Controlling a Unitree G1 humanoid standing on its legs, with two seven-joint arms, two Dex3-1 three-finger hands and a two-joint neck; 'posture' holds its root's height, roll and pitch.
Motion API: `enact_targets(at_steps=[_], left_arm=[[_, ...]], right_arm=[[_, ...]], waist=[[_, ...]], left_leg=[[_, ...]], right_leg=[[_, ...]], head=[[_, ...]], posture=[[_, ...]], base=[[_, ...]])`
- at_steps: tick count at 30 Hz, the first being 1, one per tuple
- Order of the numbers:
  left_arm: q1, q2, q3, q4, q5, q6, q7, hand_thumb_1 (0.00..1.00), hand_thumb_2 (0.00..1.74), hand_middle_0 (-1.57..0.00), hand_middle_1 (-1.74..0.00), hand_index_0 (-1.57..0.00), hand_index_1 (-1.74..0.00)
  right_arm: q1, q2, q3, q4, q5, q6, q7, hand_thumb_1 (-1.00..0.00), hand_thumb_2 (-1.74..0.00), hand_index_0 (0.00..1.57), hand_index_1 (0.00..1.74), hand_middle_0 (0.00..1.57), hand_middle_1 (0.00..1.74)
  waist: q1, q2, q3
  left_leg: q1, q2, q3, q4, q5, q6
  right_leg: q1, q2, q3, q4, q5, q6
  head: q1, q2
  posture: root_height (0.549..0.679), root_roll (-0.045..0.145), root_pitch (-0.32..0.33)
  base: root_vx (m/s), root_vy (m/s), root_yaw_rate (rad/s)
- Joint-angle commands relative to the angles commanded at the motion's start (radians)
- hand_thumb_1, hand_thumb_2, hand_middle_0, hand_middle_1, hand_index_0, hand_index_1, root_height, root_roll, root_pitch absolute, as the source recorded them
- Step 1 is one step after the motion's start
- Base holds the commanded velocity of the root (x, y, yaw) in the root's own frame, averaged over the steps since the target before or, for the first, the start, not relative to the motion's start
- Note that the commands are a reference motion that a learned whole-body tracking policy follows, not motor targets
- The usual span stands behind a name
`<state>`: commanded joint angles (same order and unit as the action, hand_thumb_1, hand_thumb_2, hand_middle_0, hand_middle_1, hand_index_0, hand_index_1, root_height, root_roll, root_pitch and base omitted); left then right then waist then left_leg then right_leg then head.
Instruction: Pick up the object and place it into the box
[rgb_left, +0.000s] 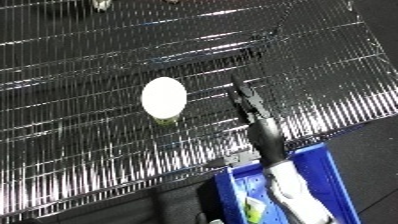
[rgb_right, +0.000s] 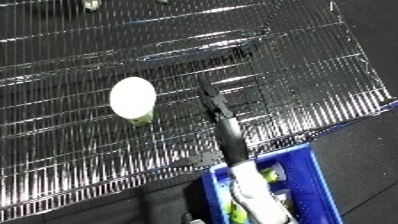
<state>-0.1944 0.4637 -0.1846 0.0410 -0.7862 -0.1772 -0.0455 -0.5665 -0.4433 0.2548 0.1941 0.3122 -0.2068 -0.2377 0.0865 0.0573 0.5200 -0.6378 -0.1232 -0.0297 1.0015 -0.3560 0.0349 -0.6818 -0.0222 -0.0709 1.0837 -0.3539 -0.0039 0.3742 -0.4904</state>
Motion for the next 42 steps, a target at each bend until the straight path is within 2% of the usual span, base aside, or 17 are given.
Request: enact_targets(at_steps=[9,14,18,26,35,36,37,38,39,42], left_arm=[[-0.014,-0.001,-0.021,0.001,0.004,-0.018,0.007,1.0,1.74,-1.57,-1.74,-1.57,-1.74],[-0.022,0.004,-0.033,-0.01,0.023,-0.021,0.013,1.0,1.74,-1.57,-1.74,-1.57,-1.74],[-0.032,0.006,-0.043,-0.012,0.017,-0.019,0.012,1.0,1.74,-1.57,-1.74,-1.57,-1.74],[-0.058,-0.002,-0.065,-0.007,0.007,-0.012,0.016,1.0,1.74,-1.57,-1.74,-1.57,-1.74],[-0.073,-0.015,-0.097,0.014,0.0,-0.033,0.019,1.0,1.74,-1.57,-1.74,-1.57,-1.74],[-0.076,-0.017,-0.1,0.012,-0.002,-0.034,0.02,1.0,1.74,-1.57,-1.74,-1.57,-1.74],[-0.076,-0.018,-0.101,0.012,-0.003,-0.034,0.021,1.0,1.74,-1.57,-1.74,-1.57,-1.74],[-0.076,-0.018,-0.101,0.012,-0.003,-0.034,0.021,1.0,1.74,-1.57,-1.74,-1.57,-1.74],[-0.078,-0.022,-0.103,0.012,-0.004,-0.037,0.024,1.0,1.74,-1.57,-1.74,-1.57,-1.74],[-0.081,-0.027,-0.105,0.015,-0.005,-0.043,0.026,1.0,1.74,-1.57,-1.74,-1.57,-1.74]], right_arm=[[-0.08,-0.018,0.029,0.06,0.003,0.041,0.007,0.0,0.0,0.0,0.0,0.0,0.0],[-0.139,-0.035,0.06,0.104,0.001,0.067,0.03,0.0,0.0,0.0,0.0,0.0,0.0],[-0.191,-0.041,0.079,0.138,0.006,0.082,0.043,0.0,0.0,0.0,0.0,0.0,0.0],[-0.286,-0.035,0.119,0.199,0.018,0.104,0.042,0.0,0.0,0.0,0.0,0.0,0.0],[-0.388,-0.016,0.15,0.27,0.037,0.126,0.043,0.0,0.0,0.0,0.0,0.0,0.0],[-0.407,-0.01,0.153,0.278,0.046,0.136,0.045,-0.1,-0.17,0.16,0.17,0.16,0.17],[-0.415,-0.007,0.155,0.281,0.051,0.14,0.047,-0.15,-0.26,0.24,0.26,0.24,0.26],[-0.415,-0.007,0.155,0.281,0.051,0.14,0.047,-0.15,-0.26,0.24,0.26,0.24,0.26],[-0.429,0.0,0.158,0.287,0.049,0.147,0.049,-0.25,-0.44,0.39,0.44,0.39,0.44],[-0.441,0.01,0.164,0.294,0.034,0.154,0.045,-0.4,-0.7,0.63,0.7,0.63,0.7]], waist=[[0.012,0.009,0.0],[0.029,0.018,0.0],[0.04,0.024,0.0],[0.057,0.032,0.0],[0.074,0.043,0.0],[0.077,0.046,0.0],[0.078,0.047,0.0],[0.078,0.047,0.0],[0.08,0.049,0.0],[0.082,0.051,0.0]], left_leg=[[-0.045,-0.002,0.006,0.03,-0.013,0.0035],[-0.064,-0.008,0.006,0.031,-0.016,0.0088],[-0.075,-0.014,0.006,0.034,-0.017,0.0123],[-0.083,-0.021,0.005,0.036,-0.02,0.0132],[-0.094,-0.029,0.005,0.035,-0.022,0.0166],[-0.095,-0.03,0.006,0.03,-0.021,0.0171],[-0.095,-0.031,0.006,0.028,-0.02,0.017],[-0.095,-0.031,0.006,0.028,-0.02,0.017],[-0.095,-0.032,0.007,0.023,-0.02,0.0162],[-0.095,-0.033,0.007,0.018,-0.019,0.0156]], right_leg=[[-0.046,-0.0016,-0.005,0.023,-0.009,-0.0063],[-0.071,-0.0035,-0.011,0.029,-0.012,-0.0076],[-0.083,-0.0053,-0.016,0.035,-0.015,-0.0081],[-0.093,-0.0096,-0.022,0.038,-0.016,-0.0079],[-0.106,-0.0098,-0.027,0.037,-0.016,-0.0112],[-0.107,-0.0111,-0.03,0.035,-0.016,-0.0119],[-0.108,-0.0113,-0.03,0.033,-0.016,-0.0123],[-0.108,-0.0113,-0.03,0.033,-0.016,-0.0123],[-0.109,-0.0118,-0.031,0.03,-0.016,-0.0127],[-0.109,-0.0125,-0.029,0.027,-0.015,-0.0127]], head=[[0.024,0.029],[0.044,0.076],[0.07,0.092],[0.108,0.098],[0.149,0.116],[0.158,0.119],[0.16,0.121],[0.16,0.121],[0.164,0.131],[0.172,0.134]], posture=[[0.581,0.063,0.018],[0.579,0.06,0.036],[0.577,0.059,0.044],[0.577,0.059,0.052],[0.576,0.06,0.063],[0.577,0.06,0.067],[0.577,0.061,0.069],[0.577,0.061,0.069],[0.578,0.062,0.072],[0.579,0.063,0.075]], base=[[-0.014,0.033,0.049],[-0.013,0.015,0.071],[-0.015,0.01,0.063],[-0.013,0.016,0.047],[-0.017,0.023,0.025],[-0.026,0.03,0.008],[-0.025,0.032,0.004],[-0.025,0.032,0.004],[-0.024,0.032,0.009],[-0.021,0.024,0.015]])
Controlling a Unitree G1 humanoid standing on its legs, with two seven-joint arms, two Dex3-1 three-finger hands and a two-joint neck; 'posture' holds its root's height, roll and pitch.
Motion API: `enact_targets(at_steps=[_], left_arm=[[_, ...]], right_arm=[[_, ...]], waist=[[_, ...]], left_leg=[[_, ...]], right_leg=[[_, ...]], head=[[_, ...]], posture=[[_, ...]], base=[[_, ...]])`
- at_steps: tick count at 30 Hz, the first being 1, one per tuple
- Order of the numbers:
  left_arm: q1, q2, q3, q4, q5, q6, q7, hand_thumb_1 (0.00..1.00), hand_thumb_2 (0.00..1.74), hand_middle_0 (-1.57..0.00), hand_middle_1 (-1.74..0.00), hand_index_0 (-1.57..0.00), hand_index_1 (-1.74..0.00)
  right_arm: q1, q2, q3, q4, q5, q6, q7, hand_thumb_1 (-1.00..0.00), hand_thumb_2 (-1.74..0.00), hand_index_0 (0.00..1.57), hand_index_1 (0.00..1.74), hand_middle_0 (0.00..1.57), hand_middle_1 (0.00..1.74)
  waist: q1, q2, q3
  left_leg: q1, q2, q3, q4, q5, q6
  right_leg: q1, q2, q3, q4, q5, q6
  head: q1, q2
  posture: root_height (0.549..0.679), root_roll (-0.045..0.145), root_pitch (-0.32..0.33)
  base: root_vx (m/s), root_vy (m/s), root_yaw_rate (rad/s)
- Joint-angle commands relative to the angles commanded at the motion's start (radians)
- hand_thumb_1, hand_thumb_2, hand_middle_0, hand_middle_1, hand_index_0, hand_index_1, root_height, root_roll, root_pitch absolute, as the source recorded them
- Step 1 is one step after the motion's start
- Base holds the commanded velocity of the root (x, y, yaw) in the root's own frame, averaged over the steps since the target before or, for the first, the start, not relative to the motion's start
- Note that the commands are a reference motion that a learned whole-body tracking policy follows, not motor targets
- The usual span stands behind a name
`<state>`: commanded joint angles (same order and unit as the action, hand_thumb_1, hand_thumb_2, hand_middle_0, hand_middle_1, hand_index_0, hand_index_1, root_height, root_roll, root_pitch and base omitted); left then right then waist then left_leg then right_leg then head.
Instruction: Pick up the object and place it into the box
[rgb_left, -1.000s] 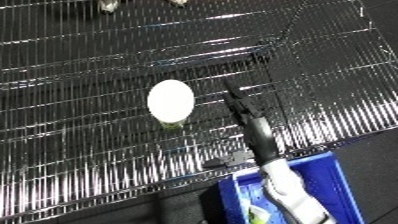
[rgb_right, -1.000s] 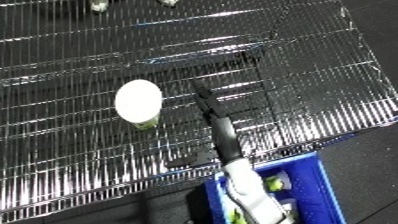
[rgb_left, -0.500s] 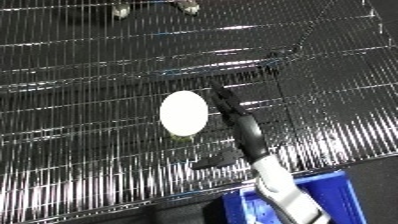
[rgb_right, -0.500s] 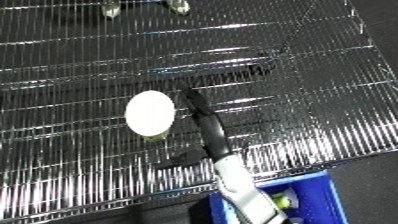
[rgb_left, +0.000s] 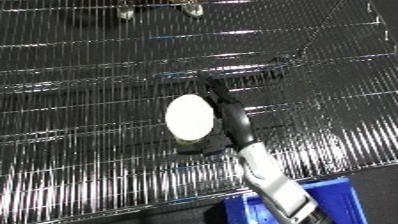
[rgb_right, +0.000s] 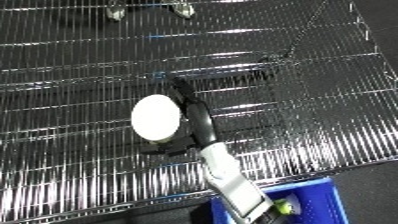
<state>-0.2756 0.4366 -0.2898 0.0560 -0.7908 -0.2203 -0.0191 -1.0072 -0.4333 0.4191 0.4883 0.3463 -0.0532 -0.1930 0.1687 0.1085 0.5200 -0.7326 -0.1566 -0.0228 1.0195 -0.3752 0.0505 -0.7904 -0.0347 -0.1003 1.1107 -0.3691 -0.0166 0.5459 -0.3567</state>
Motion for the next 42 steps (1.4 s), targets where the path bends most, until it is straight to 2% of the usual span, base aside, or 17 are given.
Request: enact_targets(at_steps=[3,4,5,6,7,8,9,14,20,24,33,42], left_arm=[[-0.001,-0.002,0.0,0.002,-0.005,-0.001,0.0,1.0,1.74,-1.57,-1.74,-1.57,-1.74],[-0.001,-0.002,0.0,0.002,-0.005,-0.001,0.0,1.0,1.74,-1.57,-1.74,-1.57,-1.74],[-0.001,-0.002,0.0,0.002,-0.007,-0.001,-0.001,1.0,1.74,-1.57,-1.74,-1.57,-1.74],[0.0,-0.004,0.0,0.001,-0.007,-0.002,-0.003,1.0,1.74,-1.57,-1.74,-1.57,-1.74],[0.0,-0.004,0.0,0.001,-0.007,-0.002,-0.003,1.0,1.74,-1.57,-1.74,-1.57,-1.74],[0.0,-0.004,0.0,0.001,-0.007,-0.002,-0.003,1.0,1.74,-1.57,-1.74,-1.57,-1.74],[0.0,-0.005,0.0,0.0,-0.006,-0.002,-0.004,1.0,1.74,-1.57,-1.74,-1.57,-1.74],[-0.001,-0.009,0.001,0.001,0.0,-0.005,-0.003,1.0,1.74,-1.57,-1.74,-1.57,-1.74],[0.003,-0.005,0.018,0.007,0.009,-0.019,0.007,1.0,1.74,-1.57,-1.74,-1.57,-1.74],[0.013,-0.001,0.029,0.012,0.006,-0.03,0.009,1.0,1.74,-1.57,-1.74,-1.57,-1.74],[0.057,0.004,0.072,-0.007,0.023,-0.054,0.016,1.0,1.74,-1.57,-1.74,-1.57,-1.74],[0.077,-0.002,0.129,-0.012,0.048,-0.054,0.005,1.0,1.74,-1.57,-1.74,-1.57,-1.74]], right_arm=[[-0.01,0.002,0.006,0.008,-0.013,0.013,-0.004,-0.55,-0.96,0.86,0.96,0.86,0.96],[-0.01,0.002,0.006,0.008,-0.013,0.013,-0.004,-0.55,-0.96,0.86,0.96,0.86,0.96],[-0.014,0.002,0.009,0.012,-0.018,0.019,-0.006,-0.6,-1.04,0.94,1.04,0.94,1.04],[-0.021,0.002,0.013,0.018,-0.029,0.033,-0.009,-0.7,-1.22,1.1,1.22,1.1,1.22],[-0.023,0.001,0.014,0.02,-0.034,0.04,-0.011,-0.75,-1.3,1.18,1.3,1.18,1.3],[-0.023,0.001,0.014,0.02,-0.034,0.04,-0.011,-0.75,-1.3,1.18,1.3,1.18,1.3],[-0.024,0.0,0.016,0.022,-0.039,0.047,-0.014,-0.8,-1.39,1.26,1.39,1.26,1.39],[-0.02,-0.007,0.021,0.043,-0.047,0.059,-0.03,-0.8,-1.39,1.26,1.39,1.26,1.39],[0.012,-0.03,-0.004,0.027,-0.044,0.023,-0.086,-0.8,-1.39,1.26,1.39,1.26,1.39],[0.061,-0.045,-0.042,-0.047,-0.034,-0.003,-0.128,-0.8,-1.39,1.26,1.39,1.26,1.39],[0.288,-0.05,-0.162,-0.358,-0.084,-0.079,-0.157,-0.8,-1.39,1.26,1.39,1.26,1.39],[0.504,-0.038,-0.268,-0.554,-0.105,-0.185,-0.16,-0.8,-1.39,1.26,1.39,1.26,1.39]], waist=[[0.001,0.001,0.0],[0.001,0.001,0.0],[0.002,0.002,0.0],[0.003,0.003,0.0],[0.003,0.003,0.0],[0.003,0.003,0.0],[0.003,0.003,0.0],[0.0,0.001,0.0],[-0.012,-0.004,0.0],[-0.033,-0.012,0.0],[-0.1,-0.042,0.0],[-0.164,-0.071,-0.001]], left_leg=[[0.001,-0.002,0.001,-0.004,0.001,0.0001],[0.001,-0.002,0.001,-0.004,0.001,0.0001],[0.001,-0.002,0.001,-0.005,0.002,0.0],[0.0,-0.002,0.001,-0.007,0.003,-0.0004],[0.0,-0.002,0.001,-0.008,0.003,-0.0005],[0.0,-0.002,0.001,-0.008,0.003,-0.0005],[0.0,-0.002,0.002,-0.01,0.003,-0.0005],[0.006,0.001,0.002,-0.026,0.007,-0.0006],[0.023,0.004,0.004,-0.056,0.015,-0.0028],[0.029,0.01,0.005,-0.066,0.016,-0.0041],[0.067,0.043,0.012,-0.115,0.021,-0.0045],[0.137,0.078,0.024,-0.178,0.033,-0.0125]], right_leg=[[0.0,-0.0004,0.001,-0.003,0.001,-0.0002],[0.0,-0.0004,0.001,-0.003,0.001,-0.0002],[0.0,-0.0004,0.001,-0.003,0.002,-0.0003],[0.0,-0.0009,0.002,-0.005,0.003,-0.0002],[-0.001,-0.0011,0.002,-0.006,0.003,-0.0002],[-0.001,-0.0011,0.002,-0.006,0.003,-0.0002],[-0.001,-0.0007,0.002,-0.008,0.004,-0.0004],[0.004,0.0019,0.003,-0.019,0.007,-0.0019],[0.022,0.0095,0.009,-0.038,0.01,0.0],[0.027,0.0201,0.017,-0.042,0.009,0.0007],[0.056,0.0452,0.037,-0.084,0.02,0.0084],[0.124,0.0562,0.055,-0.155,0.041,0.0214]], head=[[0.008,0.001],[0.008,0.001],[0.01,0.003],[0.013,0.005],[0.014,0.005],[0.014,0.005],[0.015,0.009],[0.023,0.019],[0.027,0.031],[0.004,0.03],[-0.07,0.033],[-0.076,0.007]], posture=[[0.579,0.064,0.077],[0.579,0.064,0.077],[0.579,0.064,0.077],[0.58,0.065,0.079],[0.58,0.065,0.08],[0.58,0.065,0.08],[0.58,0.065,0.082],[0.583,0.065,0.086],[0.587,0.063,0.088],[0.588,0.06,0.088],[0.597,0.055,0.092],[0.609,0.056,0.081]], base=[[-0.016,0.018,0.004],[-0.016,0.016,-0.001],[-0.017,0.012,-0.007],[-0.023,0.005,-0.003],[-0.025,0.001,0.003],[-0.025,0.001,0.003],[-0.031,-0.004,0.002],[-0.035,-0.009,-0.011],[-0.042,-0.027,-0.037],[-0.042,-0.025,-0.093],[-0.047,-0.032,-0.157],[-0.048,-0.04,-0.203]])
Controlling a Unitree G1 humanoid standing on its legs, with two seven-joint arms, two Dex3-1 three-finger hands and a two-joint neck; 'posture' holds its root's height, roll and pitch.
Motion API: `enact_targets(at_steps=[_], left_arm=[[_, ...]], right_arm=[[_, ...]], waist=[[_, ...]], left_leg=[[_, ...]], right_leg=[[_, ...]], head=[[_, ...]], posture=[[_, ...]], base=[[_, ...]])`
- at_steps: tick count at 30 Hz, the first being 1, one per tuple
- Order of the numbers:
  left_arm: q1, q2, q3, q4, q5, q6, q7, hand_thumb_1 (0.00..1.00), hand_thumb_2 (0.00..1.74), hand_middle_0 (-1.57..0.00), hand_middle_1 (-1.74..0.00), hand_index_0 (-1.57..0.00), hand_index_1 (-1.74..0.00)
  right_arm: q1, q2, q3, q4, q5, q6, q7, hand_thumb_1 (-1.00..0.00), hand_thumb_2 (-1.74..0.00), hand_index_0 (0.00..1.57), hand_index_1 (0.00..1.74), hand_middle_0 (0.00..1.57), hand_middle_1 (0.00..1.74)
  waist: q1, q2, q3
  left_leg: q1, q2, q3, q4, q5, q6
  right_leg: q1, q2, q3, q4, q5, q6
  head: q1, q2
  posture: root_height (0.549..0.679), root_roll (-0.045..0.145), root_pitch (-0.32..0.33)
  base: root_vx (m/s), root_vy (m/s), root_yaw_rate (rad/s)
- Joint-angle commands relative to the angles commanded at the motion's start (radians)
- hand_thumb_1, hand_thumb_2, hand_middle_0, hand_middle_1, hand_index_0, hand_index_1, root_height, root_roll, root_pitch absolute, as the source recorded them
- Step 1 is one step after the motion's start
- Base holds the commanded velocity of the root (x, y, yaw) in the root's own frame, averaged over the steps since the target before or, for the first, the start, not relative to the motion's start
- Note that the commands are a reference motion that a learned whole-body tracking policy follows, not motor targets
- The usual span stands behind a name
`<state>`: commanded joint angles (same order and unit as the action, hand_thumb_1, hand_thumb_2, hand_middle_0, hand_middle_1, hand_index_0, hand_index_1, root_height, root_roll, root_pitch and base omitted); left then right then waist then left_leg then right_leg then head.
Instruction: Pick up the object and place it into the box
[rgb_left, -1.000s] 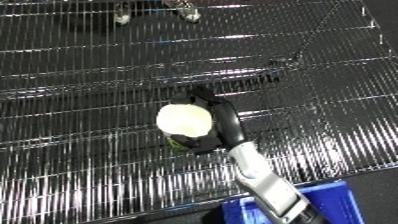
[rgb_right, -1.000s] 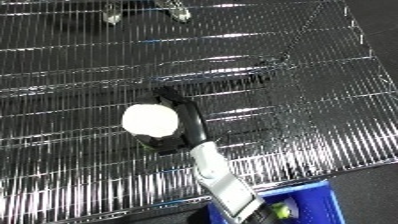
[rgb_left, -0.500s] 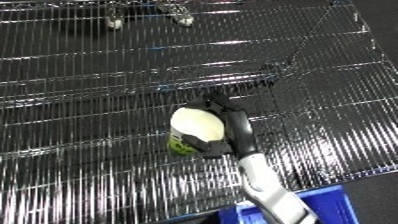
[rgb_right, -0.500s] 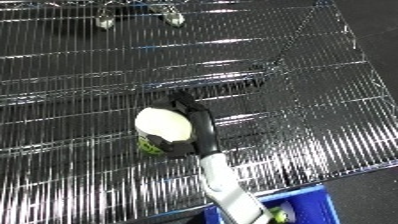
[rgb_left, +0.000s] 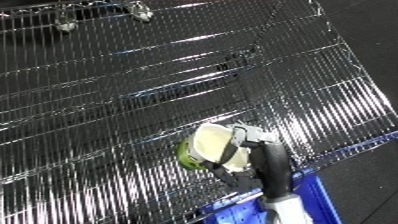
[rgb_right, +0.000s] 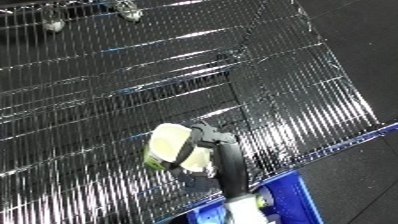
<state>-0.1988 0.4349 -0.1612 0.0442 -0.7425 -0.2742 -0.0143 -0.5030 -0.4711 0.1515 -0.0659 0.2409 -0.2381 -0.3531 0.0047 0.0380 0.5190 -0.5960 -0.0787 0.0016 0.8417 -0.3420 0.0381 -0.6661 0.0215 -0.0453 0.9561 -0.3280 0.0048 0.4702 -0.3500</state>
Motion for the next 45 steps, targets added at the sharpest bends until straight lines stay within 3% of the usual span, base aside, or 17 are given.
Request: enact_targets(at_steps=[13,17,21,24,27,31,36,38,39,45], left_arm=[[0.03,0.009,0.06,-0.012,0.005,0.013,-0.02,1.0,1.74,-1.57,-1.74,-1.57,-1.74],[0.044,0.006,0.072,-0.014,-0.006,-0.004,-0.011,1.0,1.74,-1.57,-1.74,-1.57,-1.74],[0.061,-0.003,0.081,-0.007,-0.021,-0.037,0.001,1.0,1.74,-1.57,-1.74,-1.57,-1.74],[0.065,-0.011,0.089,0.01,-0.021,-0.067,0.013,1.0,1.74,-1.57,-1.74,-1.57,-1.74],[0.073,-0.017,0.103,0.024,-0.025,-0.093,0.02,1.0,1.74,-1.57,-1.74,-1.57,-1.74],[0.09,-0.021,0.118,0.02,-0.037,-0.107,0.021,1.0,1.74,-1.57,-1.74,-1.57,-1.74],[0.088,-0.026,0.105,0.031,-0.045,-0.118,0.027,1.0,1.74,-1.57,-1.74,-1.57,-1.74],[0.085,-0.027,0.102,0.035,-0.045,-0.12,0.029,1.0,1.74,-1.57,-1.74,-1.57,-1.74],[0.078,-0.03,0.096,0.039,-0.046,-0.124,0.033,1.0,1.74,-1.57,-1.74,-1.57,-1.74],[0.064,-0.032,0.085,0.035,-0.05,-0.115,0.046,1.0,1.74,-1.57,-1.74,-1.57,-1.74]], right_arm=[[0.237,-0.019,-0.133,-0.12,0.026,-0.11,-0.064,-0.8,-1.39,1.26,1.39,1.26,1.39],[0.302,-0.028,-0.165,-0.128,0.013,-0.119,-0.091,-0.8,-1.39,1.26,1.39,1.26,1.39],[0.369,-0.049,-0.2,-0.093,0.033,-0.134,-0.097,-0.8,-1.39,1.26,1.39,1.26,1.39],[0.416,-0.06,-0.235,-0.056,0.07,-0.173,-0.086,-0.8,-1.39,1.26,1.39,1.26,1.39],[0.476,-0.055,-0.274,-0.026,0.07,-0.233,-0.1,-0.8,-1.39,1.26,1.39,1.26,1.39],[0.553,-0.031,-0.307,0.025,0.072,-0.31,-0.142,-0.8,-1.39,1.26,1.39,1.26,1.39],[0.562,-0.03,-0.304,0.083,0.071,-0.346,-0.132,-0.55,-0.96,0.86,0.96,0.86,0.96],[0.558,-0.032,-0.301,0.09,0.074,-0.348,-0.129,-0.5,-0.87,0.79,0.87,0.79,0.87],[0.548,-0.036,-0.294,0.102,0.081,-0.349,-0.124,-0.4,-0.7,0.63,0.7,0.63,0.7],[0.529,-0.042,-0.271,0.112,0.092,-0.336,-0.113,-0.1,-0.17,0.16,0.17,0.16,0.17]], waist=[[-0.071,-0.017,-0.041],[-0.098,-0.02,-0.043],[-0.126,-0.024,-0.045],[-0.148,-0.026,-0.045],[-0.17,-0.026,-0.044],[-0.194,-0.016,-0.033],[-0.205,-0.005,-0.024],[-0.206,-0.003,-0.022],[-0.207,0.002,-0.02],[-0.203,0.011,-0.016]], left_leg=[[0.088,0.04,0.021,-0.089,0.012,-0.0112],[0.115,0.052,0.031,-0.116,0.017,-0.014],[0.153,0.063,0.044,-0.169,0.035,-0.0192],[0.176,0.069,0.056,-0.201,0.046,-0.0235],[0.191,0.07,0.065,-0.205,0.045,-0.0253],[0.21,0.063,0.07,-0.201,0.036,-0.0213],[0.228,0.054,0.071,-0.209,0.034,-0.0187],[0.23,0.053,0.072,-0.212,0.035,-0.0184],[0.232,0.05,0.073,-0.216,0.037,-0.0179],[0.233,0.044,0.068,-0.221,0.041,-0.0185]], right_leg=[[0.094,0.0058,0.034,-0.122,0.033,0.0173],[0.116,0.0125,0.046,-0.157,0.045,0.0191],[0.144,0.0194,0.06,-0.207,0.061,0.0244],[0.161,0.0258,0.07,-0.23,0.066,0.0279],[0.172,0.0284,0.077,-0.235,0.064,0.0277],[0.181,0.0246,0.089,-0.236,0.065,0.026],[0.19,0.0216,0.097,-0.242,0.066,0.025],[0.191,0.0216,0.098,-0.243,0.065,0.0245],[0.191,0.0219,0.1,-0.245,0.065,0.0234],[0.187,0.0221,0.101,-0.241,0.064,0.02]], head=[[0.144,-0.01],[0.246,-0.021],[0.337,-0.033],[0.366,-0.07],[0.378,-0.106],[0.404,-0.149],[0.419,-0.163],[0.42,-0.164],[0.426,-0.165],[0.434,-0.178]], posture=[[0.629,0.059,0.081],[0.634,0.063,0.082],[0.64,0.063,0.087],[0.643,0.063,0.088],[0.644,0.066,0.085],[0.645,0.073,0.077],[0.646,0.077,0.07],[0.646,0.077,0.07],[0.646,0.079,0.07],[0.646,0.082,0.072]], base=[[-0.045,-0.024,-0.222],[-0.043,0.043,-0.283],[-0.029,0.09,-0.293],[-0.025,0.087,-0.209],[-0.013,0.079,-0.14],[0.0,0.066,-0.057],[0.019,0.054,-0.055],[0.01,0.037,-0.038],[0.005,0.024,-0.025],[0.014,0.006,0.004]])
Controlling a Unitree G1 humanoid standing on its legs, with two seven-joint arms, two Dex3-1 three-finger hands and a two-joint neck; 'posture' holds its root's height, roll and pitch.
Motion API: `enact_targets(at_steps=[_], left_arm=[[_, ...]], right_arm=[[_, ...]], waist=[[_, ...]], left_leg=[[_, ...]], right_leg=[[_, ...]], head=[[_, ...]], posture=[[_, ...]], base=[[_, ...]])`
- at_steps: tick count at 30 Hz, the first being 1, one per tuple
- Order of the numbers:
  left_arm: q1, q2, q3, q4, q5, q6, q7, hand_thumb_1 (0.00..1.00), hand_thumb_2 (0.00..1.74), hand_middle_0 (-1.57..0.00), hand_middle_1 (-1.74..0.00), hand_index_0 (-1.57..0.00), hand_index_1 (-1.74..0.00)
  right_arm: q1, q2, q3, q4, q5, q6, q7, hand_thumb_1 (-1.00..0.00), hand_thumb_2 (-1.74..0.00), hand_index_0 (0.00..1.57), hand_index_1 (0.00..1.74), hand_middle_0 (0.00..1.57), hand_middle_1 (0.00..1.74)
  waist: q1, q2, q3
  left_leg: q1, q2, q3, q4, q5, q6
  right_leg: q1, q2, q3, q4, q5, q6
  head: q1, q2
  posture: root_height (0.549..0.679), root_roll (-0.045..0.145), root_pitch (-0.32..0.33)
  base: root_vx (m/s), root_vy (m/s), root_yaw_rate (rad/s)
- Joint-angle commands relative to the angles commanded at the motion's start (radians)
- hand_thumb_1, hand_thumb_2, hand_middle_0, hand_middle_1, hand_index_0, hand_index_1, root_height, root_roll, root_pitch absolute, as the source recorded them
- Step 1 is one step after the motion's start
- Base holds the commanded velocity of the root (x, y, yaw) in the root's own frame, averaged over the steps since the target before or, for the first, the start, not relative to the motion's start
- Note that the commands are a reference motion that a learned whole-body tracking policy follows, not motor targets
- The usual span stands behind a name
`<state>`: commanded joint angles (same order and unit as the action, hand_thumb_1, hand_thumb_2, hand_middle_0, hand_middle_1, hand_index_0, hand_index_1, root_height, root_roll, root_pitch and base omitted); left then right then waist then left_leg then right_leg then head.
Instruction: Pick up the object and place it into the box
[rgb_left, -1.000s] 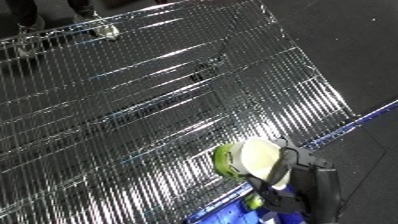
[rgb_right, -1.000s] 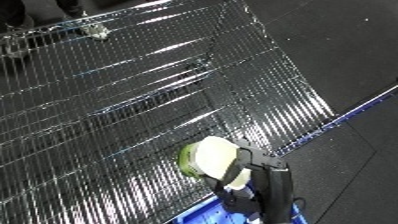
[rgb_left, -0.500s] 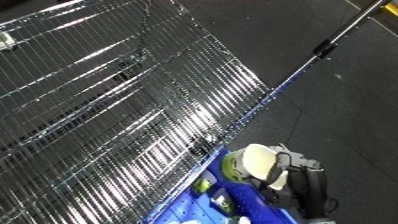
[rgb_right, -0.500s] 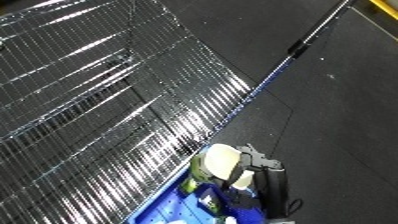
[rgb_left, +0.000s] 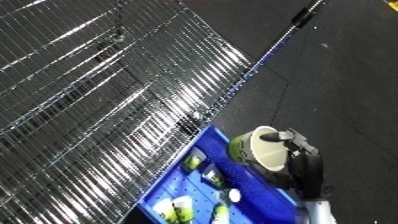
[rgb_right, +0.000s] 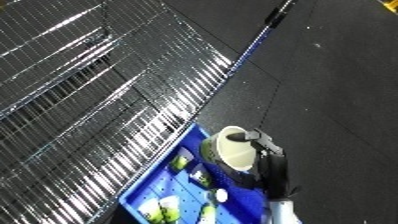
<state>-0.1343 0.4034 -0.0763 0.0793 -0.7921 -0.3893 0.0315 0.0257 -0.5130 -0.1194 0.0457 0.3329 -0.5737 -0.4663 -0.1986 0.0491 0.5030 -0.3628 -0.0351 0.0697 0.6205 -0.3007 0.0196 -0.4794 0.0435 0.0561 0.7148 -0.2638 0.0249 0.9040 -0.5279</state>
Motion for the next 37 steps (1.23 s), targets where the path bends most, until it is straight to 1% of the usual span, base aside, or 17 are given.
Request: enact_targets(at_steps=[2,6,9,12,14,16,17,18,19,20,21,22,25,27,29,32,37], left_arm=[[-0.002,-0.001,-0.003,0.003,0.001,0.002,0.0,1.0,1.74,-1.57,-1.74,-1.57,-1.74],[0.001,-0.003,-0.005,0.008,0.0,0.006,-0.004,1.0,1.74,-1.57,-1.74,-1.57,-1.74],[0.005,0.0,-0.004,0.012,-0.005,0.01,-0.014,1.0,1.74,-1.57,-1.74,-1.57,-1.74],[0.008,0.003,-0.005,0.014,-0.01,0.017,-0.024,1.0,1.74,-1.57,-1.74,-1.57,-1.74],[0.009,0.004,-0.01,0.016,-0.011,0.022,-0.03,1.0,1.74,-1.57,-1.74,-1.57,-1.74],[0.01,0.004,-0.019,0.02,-0.01,0.027,-0.037,1.0,1.74,-1.57,-1.74,-1.57,-1.74],[0.01,0.004,-0.019,0.02,-0.01,0.027,-0.037,1.0,1.74,-1.57,-1.74,-1.57,-1.74],[0.011,0.003,-0.028,0.025,-0.011,0.033,-0.046,1.0,1.74,-1.57,-1.74,-1.57,-1.74],[0.011,0.003,-0.028,0.025,-0.011,0.033,-0.046,1.0,1.74,-1.57,-1.74,-1.57,-1.74],[0.008,0.003,-0.041,0.026,-0.012,0.04,-0.049,1.0,1.74,-1.57,-1.74,-1.57,-1.74],[0.008,0.003,-0.041,0.026,-0.012,0.04,-0.049,1.0,1.74,-1.57,-1.74,-1.57,-1.74],[0.002,0.004,-0.055,0.026,-0.01,0.047,-0.046,1.0,1.74,-1.57,-1.74,-1.57,-1.74],[-0.008,0.002,-0.074,0.029,-0.006,0.059,-0.04,1.0,1.74,-1.57,-1.74,-1.57,-1.74],[-0.009,0.001,-0.08,0.032,-0.002,0.068,-0.043,1.0,1.74,-1.57,-1.74,-1.57,-1.74],[-0.01,0.002,-0.083,0.033,0.001,0.079,-0.05,1.0,1.74,-1.57,-1.74,-1.57,-1.74],[-0.012,0.005,-0.086,0.034,0.003,0.095,-0.063,1.0,1.74,-1.57,-1.74,-1.57,-1.74],[-0.015,0.007,-0.092,0.04,0.01,0.114,-0.083,1.0,1.74,-1.57,-1.74,-1.57,-1.74]], right_arm=[[-0.002,0.001,0.007,0.002,0.003,0.004,0.005,0.0,0.0,0.0,0.0,0.0,0.0],[0.002,0.004,0.016,0.002,0.023,0.025,0.025,0.0,0.0,0.0,0.0,0.0,0.0],[0.014,0.005,0.025,0.0,0.057,0.06,0.071,0.0,0.0,0.0,0.0,0.0,0.0],[0.024,0.0,0.036,-0.006,0.077,0.089,0.124,0.0,0.0,0.0,0.0,0.0,0.0],[0.025,-0.006,0.044,-0.014,0.08,0.098,0.151,0.0,0.0,0.0,0.0,0.0,0.0],[0.021,-0.012,0.052,-0.024,0.081,0.099,0.176,0.0,0.0,0.0,0.0,0.0,0.0],[0.021,-0.012,0.052,-0.024,0.081,0.099,0.176,0.0,0.0,0.0,0.0,0.0,0.0],[0.01,-0.02,0.063,-0.036,0.078,0.102,0.2,0.0,0.0,0.0,0.0,0.0,0.0],[0.01,-0.02,0.063,-0.036,0.078,0.102,0.2,0.0,0.0,0.0,0.0,0.0,0.0],[-0.01,-0.028,0.078,-0.049,0.068,0.111,0.215,0.0,0.0,0.0,0.0,0.0,0.0],[-0.01,-0.028,0.078,-0.049,0.068,0.111,0.215,0.0,0.0,0.0,0.0,0.0,0.0],[-0.041,-0.038,0.096,-0.064,0.052,0.126,0.221,0.0,0.0,0.0,0.0,0.0,0.0],[-0.088,-0.047,0.124,-0.084,0.026,0.15,0.228,0.0,0.0,0.0,0.0,0.0,0.0],[-0.108,-0.047,0.14,-0.096,0.013,0.162,0.24,0.0,0.0,0.0,0.0,0.0,0.0],[-0.124,-0.043,0.154,-0.109,0.006,0.174,0.258,0.0,0.0,0.0,0.0,0.0,0.0],[-0.145,-0.037,0.177,-0.126,-0.003,0.193,0.287,0.0,0.0,0.0,0.0,0.0,0.0],[-0.174,-0.016,0.219,-0.129,-0.024,0.209,0.313,0.0,0.0,0.0,0.0,0.0,0.0]], waist=[[0.001,0.0,0.0],[0.003,-0.003,-0.002],[0.005,-0.007,-0.005],[0.009,-0.012,-0.009],[0.014,-0.016,-0.011],[0.022,-0.019,-0.011],[0.022,-0.019,-0.011],[0.033,-0.02,-0.012],[0.033,-0.02,-0.012],[0.044,-0.02,-0.013],[0.044,-0.02,-0.013],[0.055,-0.017,-0.014],[0.071,-0.013,-0.015],[0.081,-0.012,-0.017],[0.091,-0.013,-0.019],[0.106,-0.016,-0.023],[0.131,-0.026,-0.022]], left_leg=[[0.0,0.0,-0.002,0.001,0.001,-0.0008],[0.0,0.001,-0.006,0.009,-0.001,-0.0029],[0.003,0.002,-0.009,0.016,-0.003,-0.004],[0.006,0.003,-0.014,0.022,-0.003,-0.005],[0.006,0.003,-0.018,0.028,-0.002,-0.0053],[0.004,0.0,-0.024,0.035,0.001,-0.0071],[0.004,0.0,-0.024,0.035,0.001,-0.0071],[0.003,-0.005,-0.031,0.043,0.003,-0.0097],[0.003,-0.005,-0.031,0.043,0.003,-0.0097],[0.001,-0.011,-0.039,0.048,0.0,-0.0102],[0.001,-0.011,-0.039,0.048,0.0,-0.0102],[-0.002,-0.016,-0.046,0.052,-0.002,-0.0101],[-0.011,-0.021,-0.055,0.065,0.004,-0.0126],[-0.016,-0.024,-0.061,0.077,0.007,-0.0138],[-0.02,-0.026,-0.067,0.088,0.006,-0.0139],[-0.026,-0.029,-0.073,0.1,0.009,-0.0149],[-0.047,-0.032,-0.083,0.13,0.017,-0.0188]], right_leg=[[0.001,-0.0007,-0.001,0.002,-0.001,-0.0009],[0.004,-0.002,-0.004,0.008,-0.006,-0.0036],[0.01,-0.0029,-0.007,0.017,-0.012,-0.0054],[0.017,-0.0036,-0.009,0.025,-0.018,-0.007],[0.022,-0.0038,-0.012,0.029,-0.021,-0.0084],[0.028,-0.0055,-0.015,0.033,-0.024,-0.0098],[0.028,-0.0055,-0.015,0.033,-0.024,-0.0098],[0.034,-0.0097,-0.019,0.034,-0.025,-0.0104],[0.034,-0.0097,-0.019,0.034,-0.025,-0.0104],[0.037,-0.0135,-0.021,0.033,-0.025,-0.0108],[0.037,-0.0135,-0.021,0.033,-0.025,-0.0108],[0.037,-0.0162,-0.025,0.035,-0.026,-0.0122],[0.037,-0.0195,-0.031,0.044,-0.032,-0.0159],[0.039,-0.0222,-0.036,0.051,-0.036,-0.0178],[0.04,-0.0257,-0.04,0.058,-0.04,-0.0185],[0.041,-0.0306,-0.048,0.066,-0.044,-0.0185],[0.038,-0.0352,-0.062,0.087,-0.048,-0.0171]], head=[[-0.002,-0.002],[-0.012,-0.02],[-0.022,-0.039],[-0.047,-0.058],[-0.084,-0.063],[-0.135,-0.068],[-0.135,-0.068],[-0.196,-0.067],[-0.196,-0.067],[-0.235,-0.069],[-0.235,-0.069],[-0.294,-0.082],[-0.389,-0.109],[-0.453,-0.123],[-0.507,-0.14],[-0.568,-0.156],[-0.622,-0.178]], posture=[[0.646,0.083,0.072],[0.646,0.085,0.068],[0.645,0.086,0.063],[0.645,0.087,0.057],[0.645,0.088,0.052],[0.644,0.089,0.046],[0.644,0.089,0.046],[0.645,0.091,0.04],[0.645,0.091,0.04],[0.645,0.093,0.036],[0.645,0.093,0.036],[0.644,0.095,0.033],[0.643,0.097,0.025],[0.642,0.098,0.019],[0.641,0.099,0.014],[0.64,0.099,0.009],[0.638,0.098,-0.003]], base=[[0.026,-0.012,0.015],[0.04,-0.015,0.003],[0.065,-0.021,0.012],[0.067,-0.027,0.046],[0.068,-0.038,0.087],[0.073,-0.048,0.128],[0.077,-0.053,0.138],[0.068,-0.052,0.152],[0.068,-0.052,0.152],[0.051,-0.045,0.134],[0.051,-0.045,0.134],[0.04,-0.027,0.12],[0.055,-0.027,0.117],[0.064,-0.042,0.111],[0.054,-0.055,0.129],[0.045,-0.056,0.129],[0.032,-0.06,0.126]])
